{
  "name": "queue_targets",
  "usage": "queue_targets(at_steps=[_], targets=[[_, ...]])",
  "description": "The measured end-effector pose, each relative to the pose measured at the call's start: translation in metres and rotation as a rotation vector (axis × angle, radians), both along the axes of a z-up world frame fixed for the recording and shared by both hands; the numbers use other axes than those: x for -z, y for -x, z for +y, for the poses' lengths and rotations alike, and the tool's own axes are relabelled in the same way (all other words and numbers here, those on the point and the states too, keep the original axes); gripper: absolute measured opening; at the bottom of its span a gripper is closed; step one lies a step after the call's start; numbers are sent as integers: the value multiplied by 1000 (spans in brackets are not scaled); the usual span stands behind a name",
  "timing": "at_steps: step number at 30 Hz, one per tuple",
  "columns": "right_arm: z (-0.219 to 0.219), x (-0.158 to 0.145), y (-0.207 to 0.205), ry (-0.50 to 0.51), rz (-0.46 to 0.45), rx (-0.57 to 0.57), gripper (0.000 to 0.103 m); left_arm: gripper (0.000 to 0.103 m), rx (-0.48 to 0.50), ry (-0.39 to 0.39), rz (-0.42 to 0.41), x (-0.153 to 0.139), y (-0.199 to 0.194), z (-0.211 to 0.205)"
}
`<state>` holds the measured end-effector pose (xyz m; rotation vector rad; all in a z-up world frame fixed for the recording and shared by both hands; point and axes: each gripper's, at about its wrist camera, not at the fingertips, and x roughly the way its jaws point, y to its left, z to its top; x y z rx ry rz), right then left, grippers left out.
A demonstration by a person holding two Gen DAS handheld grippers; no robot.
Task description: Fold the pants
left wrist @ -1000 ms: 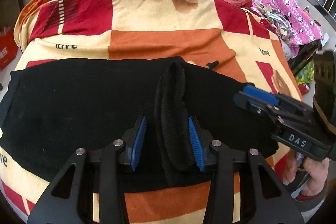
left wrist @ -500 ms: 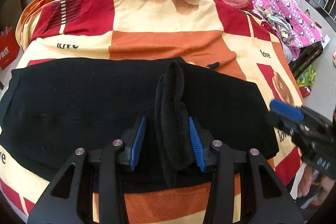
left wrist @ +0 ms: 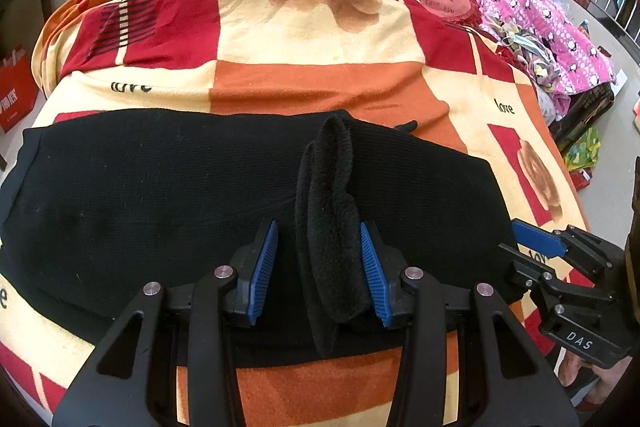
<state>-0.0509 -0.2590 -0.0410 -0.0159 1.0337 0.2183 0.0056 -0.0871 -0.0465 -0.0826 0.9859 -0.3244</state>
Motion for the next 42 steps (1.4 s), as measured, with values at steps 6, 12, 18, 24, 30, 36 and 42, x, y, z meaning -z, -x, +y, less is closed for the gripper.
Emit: queue_targets(at_steps=[6,12,18,24,30,36,42], targets=[[9,-24,2,-24,-55,-31,39,42,-18,-10,-9,-11,11,7],[35,-18,-13,-32,-49,-106,39,42,-40,-61,-45,-11,18,13],[47,0,-32,13,5,-110,39,42,-57,-39,-31,-8,16,24],[66,-13,-51,6,-17,-150,39,42,-114,-60,-40,-14,20,49],[99,3,-70,27,11,-207,39,42,-182,-103,-69,-19,26,73],[106,-4,-76,30,10,-219,39,42,-231,-99,-69,-22,29,96],[140,-23,-90,-100,-21,-323,48,62,-307,62,-41,-24,46,139]])
